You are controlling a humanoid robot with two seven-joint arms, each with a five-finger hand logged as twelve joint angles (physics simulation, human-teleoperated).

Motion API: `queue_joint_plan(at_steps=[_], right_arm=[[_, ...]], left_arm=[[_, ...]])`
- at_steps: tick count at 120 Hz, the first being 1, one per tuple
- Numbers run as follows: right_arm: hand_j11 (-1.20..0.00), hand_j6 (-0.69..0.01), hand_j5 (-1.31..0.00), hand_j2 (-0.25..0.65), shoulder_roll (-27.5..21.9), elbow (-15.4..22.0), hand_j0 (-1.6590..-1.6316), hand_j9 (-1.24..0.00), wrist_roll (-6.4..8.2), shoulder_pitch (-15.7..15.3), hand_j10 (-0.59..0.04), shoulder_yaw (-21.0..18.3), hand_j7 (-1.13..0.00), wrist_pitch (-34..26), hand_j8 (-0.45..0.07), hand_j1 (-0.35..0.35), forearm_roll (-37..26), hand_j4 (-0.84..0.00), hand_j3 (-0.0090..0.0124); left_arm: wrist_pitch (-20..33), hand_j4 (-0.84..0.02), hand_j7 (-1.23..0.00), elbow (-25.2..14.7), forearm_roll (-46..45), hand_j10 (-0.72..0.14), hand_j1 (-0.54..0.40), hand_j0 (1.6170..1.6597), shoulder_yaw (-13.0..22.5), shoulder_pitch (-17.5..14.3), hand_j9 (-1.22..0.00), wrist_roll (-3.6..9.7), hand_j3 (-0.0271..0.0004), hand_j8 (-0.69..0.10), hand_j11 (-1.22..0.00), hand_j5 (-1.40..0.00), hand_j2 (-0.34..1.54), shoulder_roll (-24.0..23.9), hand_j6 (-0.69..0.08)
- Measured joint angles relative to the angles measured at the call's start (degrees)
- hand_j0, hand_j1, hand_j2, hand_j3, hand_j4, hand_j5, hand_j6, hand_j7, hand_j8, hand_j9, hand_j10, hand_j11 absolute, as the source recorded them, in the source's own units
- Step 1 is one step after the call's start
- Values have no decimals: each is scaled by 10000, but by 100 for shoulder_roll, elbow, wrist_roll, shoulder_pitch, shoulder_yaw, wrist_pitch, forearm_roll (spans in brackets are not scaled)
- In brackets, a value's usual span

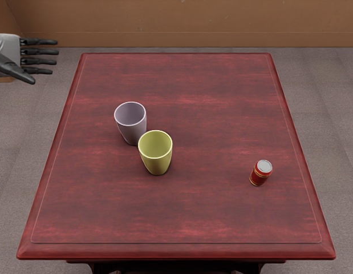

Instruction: Pick up cup and place in cup with left hand

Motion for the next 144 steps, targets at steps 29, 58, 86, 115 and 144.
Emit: queue_joint_plan(at_steps=[29, 58, 86, 115, 144], right_arm=[[0, -6, -1, 0, 0, -3, -16569, 0, -28, -49, -3, -6, 0, -2, -5, -3489, 5, -4, 0], [0, -5, -1, 0, 0, -3, -16577, 0, -31, -51, -2, -7, 0, -2, -4, -3490, 7, -4, 0], [0, -5, -1, 1, 0, -3, -16580, 0, -31, -53, -3, -8, 0, -2, -4, -3491, 7, -4, 0], [0, -6, -1, 0, 0, -3, -16580, 0, -31, -52, -4, -7, 0, -2, -5, -3491, 7, -4, 0], [0, -7, -1, 0, 0, -3, -16581, -1, -31, -54, -4, -8, 0, -2, -6, -3491, 7, -5, 0]], left_arm=[[-1, -38, -48, -39, 642, -36, 3438, 16569, -51, -48, -48, 13, 0, -36, -48, -48, -6, -225, -37], [191, -58, -60, -599, 2390, -54, 3435, 16577, 15, -630, -60, 17, 0, -57, -59, -61, 2, -758, -59], [1308, -75, -70, -2389, 3132, -70, 3430, 16579, 1630, -2420, -69, 9, 0, -77, -68, -71, 8, -884, -79], [2454, -64, -57, -3547, 4029, -60, 3443, 16580, 3181, -3335, -56, 43, 0, -68, -55, -58, 10, -1871, -70], [3052, -71, -76, -3855, 4145, -68, 3424, 16580, 3869, -3952, -75, 69, 0, -74, -75, -76, 14, -3004, -76]])
